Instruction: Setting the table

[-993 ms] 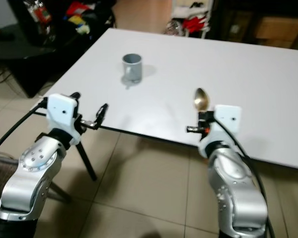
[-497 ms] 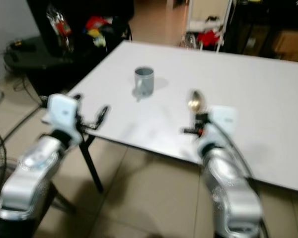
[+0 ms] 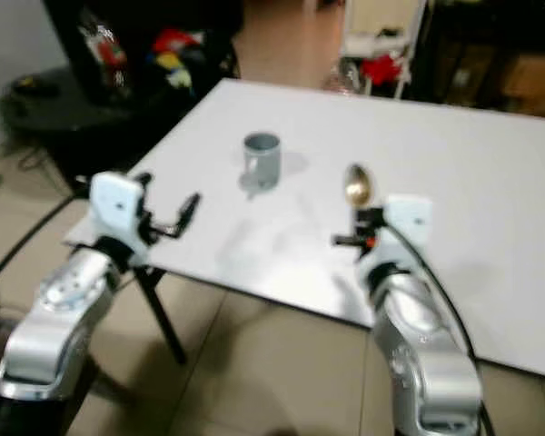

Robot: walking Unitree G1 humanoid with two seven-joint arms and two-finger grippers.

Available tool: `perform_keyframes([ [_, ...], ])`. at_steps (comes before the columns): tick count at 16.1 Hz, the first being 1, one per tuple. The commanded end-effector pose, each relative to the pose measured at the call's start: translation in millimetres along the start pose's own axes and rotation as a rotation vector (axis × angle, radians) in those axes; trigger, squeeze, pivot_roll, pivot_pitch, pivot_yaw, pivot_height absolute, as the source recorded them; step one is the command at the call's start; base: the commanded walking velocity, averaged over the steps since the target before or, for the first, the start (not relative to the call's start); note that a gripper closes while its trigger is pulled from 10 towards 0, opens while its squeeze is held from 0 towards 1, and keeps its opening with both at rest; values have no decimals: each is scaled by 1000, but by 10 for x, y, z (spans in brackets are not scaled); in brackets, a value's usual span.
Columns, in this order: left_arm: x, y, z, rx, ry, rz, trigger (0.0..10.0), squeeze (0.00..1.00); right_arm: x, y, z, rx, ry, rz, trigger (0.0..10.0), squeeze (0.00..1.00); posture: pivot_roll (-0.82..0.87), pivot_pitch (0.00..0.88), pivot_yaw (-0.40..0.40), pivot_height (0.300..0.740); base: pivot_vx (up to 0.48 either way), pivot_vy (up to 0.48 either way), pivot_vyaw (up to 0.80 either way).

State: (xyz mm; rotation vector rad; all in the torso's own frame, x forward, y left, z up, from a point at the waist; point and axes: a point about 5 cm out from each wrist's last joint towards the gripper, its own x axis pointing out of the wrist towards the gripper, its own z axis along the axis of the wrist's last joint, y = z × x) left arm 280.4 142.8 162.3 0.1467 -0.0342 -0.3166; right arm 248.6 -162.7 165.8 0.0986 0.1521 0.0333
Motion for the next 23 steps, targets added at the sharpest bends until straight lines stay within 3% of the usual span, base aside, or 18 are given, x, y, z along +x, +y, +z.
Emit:
perform_keyframes([
  [1,34,-61,52,0,-23,-21,10000,0,-40,-76,64,-11,-29,-27,10000,0,25,0,67,740,289,0,-800],
  [4,32,-75,50,1,-23,-33,10000,0,-61,-83,56,0,-26,-38,10000,0,25,0,73,740,287,0,-769],
  [11,-35,-33,22,5,-4,-32,10000,0,-24,-38,-49,5,61,-1,10000,0,51,0,66,740,82,0,0],
  [18,-36,-8,24,9,3,-28,10000,0,9,-32,-49,11,79,14,10000,0,55,0,68,740,0,392,0],
  [21,-23,-20,31,10,0,-36,10000,0,11,-32,-54,10,87,12,10000,0,52,0,74,740,0,405,-796],
  [23,-26,-27,50,53,-4,-37,10000,0,22,-52,-43,21,85,10,10000,0,53,0,75,740,0,-240,-209],
])
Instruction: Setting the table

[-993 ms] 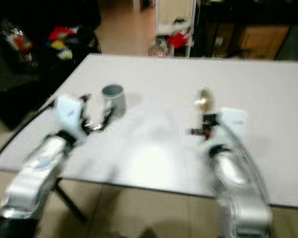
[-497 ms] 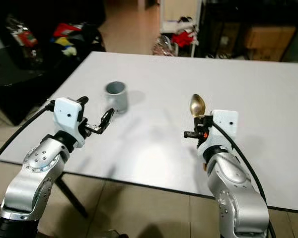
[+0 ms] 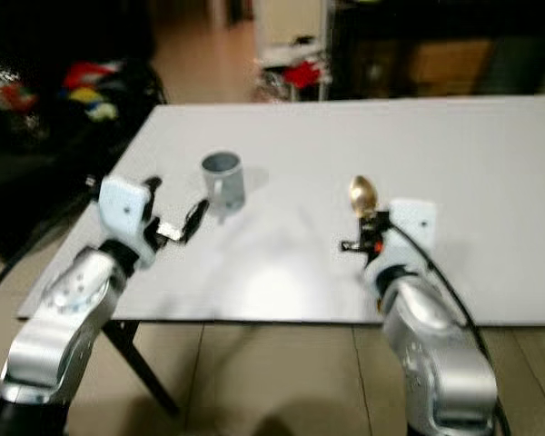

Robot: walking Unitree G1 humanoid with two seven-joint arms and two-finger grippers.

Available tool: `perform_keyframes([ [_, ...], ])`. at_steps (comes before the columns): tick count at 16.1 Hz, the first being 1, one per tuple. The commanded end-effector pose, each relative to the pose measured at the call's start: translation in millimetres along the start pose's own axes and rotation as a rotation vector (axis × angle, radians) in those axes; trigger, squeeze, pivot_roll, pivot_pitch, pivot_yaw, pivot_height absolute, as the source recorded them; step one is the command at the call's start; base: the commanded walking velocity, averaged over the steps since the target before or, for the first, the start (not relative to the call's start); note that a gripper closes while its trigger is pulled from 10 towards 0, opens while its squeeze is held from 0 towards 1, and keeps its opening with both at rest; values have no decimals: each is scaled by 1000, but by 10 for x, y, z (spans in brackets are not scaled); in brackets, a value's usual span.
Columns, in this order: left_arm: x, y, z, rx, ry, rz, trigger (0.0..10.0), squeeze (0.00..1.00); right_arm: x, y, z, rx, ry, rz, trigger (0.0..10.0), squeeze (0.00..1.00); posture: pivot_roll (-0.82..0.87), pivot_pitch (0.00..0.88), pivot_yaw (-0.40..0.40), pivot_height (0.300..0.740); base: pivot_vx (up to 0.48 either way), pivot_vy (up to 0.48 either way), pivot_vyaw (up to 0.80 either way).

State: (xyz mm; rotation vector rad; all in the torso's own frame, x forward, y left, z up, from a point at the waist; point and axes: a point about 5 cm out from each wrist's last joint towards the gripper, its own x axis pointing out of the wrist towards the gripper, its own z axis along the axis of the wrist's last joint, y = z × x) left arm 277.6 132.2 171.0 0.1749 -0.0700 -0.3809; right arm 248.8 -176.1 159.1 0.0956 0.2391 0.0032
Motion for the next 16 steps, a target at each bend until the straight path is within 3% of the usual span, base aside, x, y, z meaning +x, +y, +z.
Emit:
perform_keyframes([
  [1,-44,67,-56,13,33,27,10000,0,25,79,22,20,0,49,10000,0,58,0,78,740,0,-480,0],
  [4,-50,66,-53,-15,37,29,10000,0,65,71,30,5,27,94,10000,0,60,0,80,740,0,0,0],
  [7,-81,-29,-95,-71,82,-81,10000,0,236,57,41,-64,75,181,10000,0,60,0,83,740,0,0,0],
  [13,-228,-211,-242,-96,243,-305,10000,0,652,16,4,34,149,268,10000,0,73,0,94,740,0,0,0],
  [16,-273,-230,-235,-91,269,-363,10000,0,944,-112,-4,30,163,224,10000,0,83,0,100,740,0,0,0],
])
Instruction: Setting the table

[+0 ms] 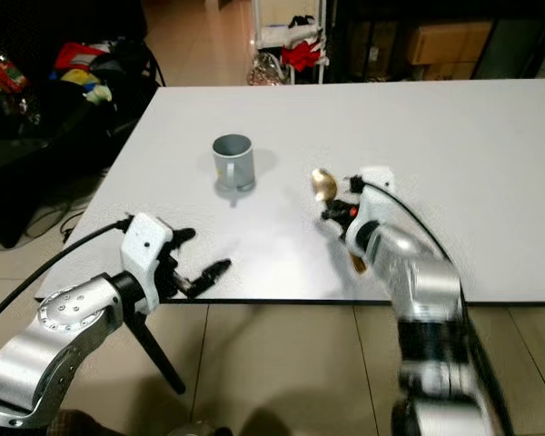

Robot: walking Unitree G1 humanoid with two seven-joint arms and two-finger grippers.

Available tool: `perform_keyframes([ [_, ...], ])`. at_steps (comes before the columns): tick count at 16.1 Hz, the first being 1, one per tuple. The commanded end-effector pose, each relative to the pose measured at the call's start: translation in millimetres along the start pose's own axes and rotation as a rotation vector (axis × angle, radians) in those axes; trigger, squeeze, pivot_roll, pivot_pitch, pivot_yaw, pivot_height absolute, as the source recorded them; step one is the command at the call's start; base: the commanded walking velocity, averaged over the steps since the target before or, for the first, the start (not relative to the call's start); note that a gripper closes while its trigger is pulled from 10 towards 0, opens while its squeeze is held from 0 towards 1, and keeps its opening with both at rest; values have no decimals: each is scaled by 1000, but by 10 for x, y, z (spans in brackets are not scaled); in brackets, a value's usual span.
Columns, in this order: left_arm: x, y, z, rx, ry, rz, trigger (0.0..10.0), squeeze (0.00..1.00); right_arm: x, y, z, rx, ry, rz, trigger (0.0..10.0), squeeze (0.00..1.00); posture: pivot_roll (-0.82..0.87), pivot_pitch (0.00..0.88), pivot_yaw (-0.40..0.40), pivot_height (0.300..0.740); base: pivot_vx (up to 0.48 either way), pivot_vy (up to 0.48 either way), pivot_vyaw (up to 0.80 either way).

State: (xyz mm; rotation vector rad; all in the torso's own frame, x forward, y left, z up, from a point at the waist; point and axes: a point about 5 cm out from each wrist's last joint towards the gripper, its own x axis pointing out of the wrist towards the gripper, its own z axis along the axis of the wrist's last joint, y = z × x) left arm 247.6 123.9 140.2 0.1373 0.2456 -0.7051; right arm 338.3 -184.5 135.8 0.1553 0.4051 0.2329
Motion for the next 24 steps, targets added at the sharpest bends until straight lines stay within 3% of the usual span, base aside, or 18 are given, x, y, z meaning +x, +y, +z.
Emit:
perform_keyframes([
  [1,-27,-1,24,13,6,-15,10000,0,37,-49,-2,11,-7,-10,10000,0,87,0,99,740,0,0,0],
  [5,-43,-58,25,5,19,-51,10000,0,115,-149,-114,61,43,-73,10000,0,89,0,107,740,0,0,0],
  [20,-43,-118,22,7,41,-84,10000,0,271,-232,-229,120,56,-109,10000,0,91,0,108,740,0,0,0],
  [21,-48,-117,20,7,41,-82,10000,0,274,-232,-235,120,58,-110,10000,86,91,0,108,740,0,0,0],
  [22,-50,-119,21,6,41,-81,10000,0,278,-236,-235,120,60,-110,10000,369,95,0,102,740,0,0,0],
  [23,-50,-121,19,7,42,-80,10000,0,279,-238,-238,118,62,-111,10000,490,95,0,102,740,0,0,0],
  [24,-51,-124,16,7,42,-80,10000,0,284,-246,-242,117,64,-113,10000,1000,95,0,101,740,0,0,0],
])
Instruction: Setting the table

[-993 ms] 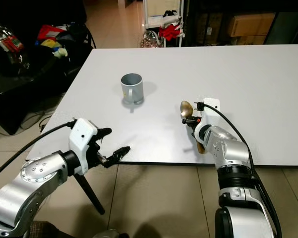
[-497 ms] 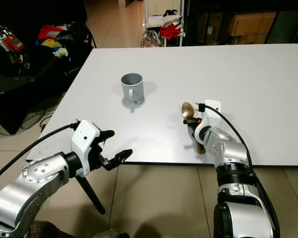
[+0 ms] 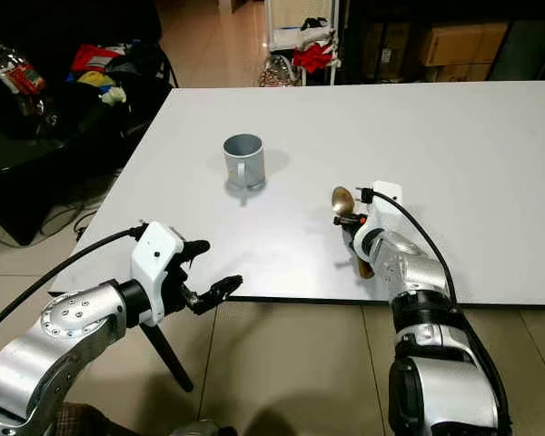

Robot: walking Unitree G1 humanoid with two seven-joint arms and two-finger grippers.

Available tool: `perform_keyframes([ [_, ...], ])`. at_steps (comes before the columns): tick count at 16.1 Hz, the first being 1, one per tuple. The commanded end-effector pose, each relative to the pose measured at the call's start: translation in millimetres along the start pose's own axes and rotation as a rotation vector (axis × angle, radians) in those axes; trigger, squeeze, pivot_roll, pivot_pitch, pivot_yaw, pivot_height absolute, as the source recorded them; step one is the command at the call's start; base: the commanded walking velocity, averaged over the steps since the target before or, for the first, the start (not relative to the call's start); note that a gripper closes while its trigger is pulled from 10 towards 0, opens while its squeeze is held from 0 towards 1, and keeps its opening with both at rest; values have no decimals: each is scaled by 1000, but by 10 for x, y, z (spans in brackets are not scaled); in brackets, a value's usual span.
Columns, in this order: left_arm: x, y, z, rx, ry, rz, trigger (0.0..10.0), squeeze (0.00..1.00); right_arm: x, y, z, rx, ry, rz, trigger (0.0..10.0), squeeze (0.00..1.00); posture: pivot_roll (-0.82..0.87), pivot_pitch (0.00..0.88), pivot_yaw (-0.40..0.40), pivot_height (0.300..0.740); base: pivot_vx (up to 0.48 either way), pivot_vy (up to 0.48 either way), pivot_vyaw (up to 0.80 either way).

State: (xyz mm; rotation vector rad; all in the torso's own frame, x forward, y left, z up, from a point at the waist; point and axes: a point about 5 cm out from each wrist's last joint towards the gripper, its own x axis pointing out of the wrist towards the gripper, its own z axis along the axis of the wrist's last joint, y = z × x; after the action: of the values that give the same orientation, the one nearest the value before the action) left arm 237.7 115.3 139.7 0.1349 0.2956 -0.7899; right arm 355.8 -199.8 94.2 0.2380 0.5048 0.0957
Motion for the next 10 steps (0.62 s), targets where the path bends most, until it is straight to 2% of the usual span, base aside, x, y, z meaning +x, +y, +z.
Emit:
perform_keyframes([
  [1,-36,-1,18,13,1,9,10000,0,9,6,48,-2,-13,5,10000,1000,94,0,101,740,0,0,0],
  [6,-10,-3,16,-5,-12,22,10000,0,-51,-56,102,-4,-37,8,10000,1000,68,0,112,740,0,0,0],
  [8,7,62,77,-2,-66,90,10000,0,-279,-54,169,1,-109,71,10000,1000,63,0,102,740,0,0,0],
  [9,6,81,91,-3,-79,107,10000,0,-336,-49,172,3,-121,80,10000,1000,62,0,101,740,0,0,0],
  [10,15,189,155,5,-126,220,10000,0,-622,-1,171,-10,-191,90,10000,1000,59,0,105,740,0,0,0],
])
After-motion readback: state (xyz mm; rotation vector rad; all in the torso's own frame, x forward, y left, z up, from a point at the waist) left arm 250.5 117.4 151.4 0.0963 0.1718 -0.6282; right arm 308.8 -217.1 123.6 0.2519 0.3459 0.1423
